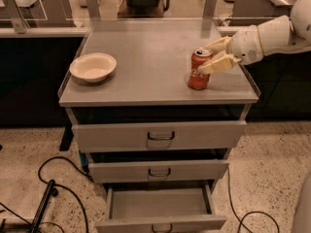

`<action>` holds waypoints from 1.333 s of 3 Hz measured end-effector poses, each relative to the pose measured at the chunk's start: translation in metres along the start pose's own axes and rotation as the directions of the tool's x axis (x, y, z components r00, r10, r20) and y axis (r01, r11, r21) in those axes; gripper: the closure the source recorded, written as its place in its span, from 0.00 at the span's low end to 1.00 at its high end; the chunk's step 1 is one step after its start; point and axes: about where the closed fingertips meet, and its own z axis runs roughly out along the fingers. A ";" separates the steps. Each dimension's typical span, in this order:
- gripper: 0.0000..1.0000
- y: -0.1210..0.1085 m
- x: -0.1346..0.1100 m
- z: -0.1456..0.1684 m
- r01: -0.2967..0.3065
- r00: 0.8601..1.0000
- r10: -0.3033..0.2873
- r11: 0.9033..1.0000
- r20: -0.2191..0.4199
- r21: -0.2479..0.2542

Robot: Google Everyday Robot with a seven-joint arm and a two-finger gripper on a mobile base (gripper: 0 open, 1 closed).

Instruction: Place coke can into bottom drawer

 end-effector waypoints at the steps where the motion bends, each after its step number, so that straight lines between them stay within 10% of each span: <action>1: 0.88 0.000 0.000 0.000 0.000 1.000 0.000 1.000 0.000 0.000; 3: 1.00 0.003 0.001 0.003 -0.001 1.000 0.001 1.000 0.000 -0.005; 4: 1.00 0.019 -0.012 -0.025 0.048 0.998 -0.050 0.996 0.024 0.071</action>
Offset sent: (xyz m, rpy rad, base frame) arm 0.0000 0.0000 0.0000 0.0000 0.0000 0.0000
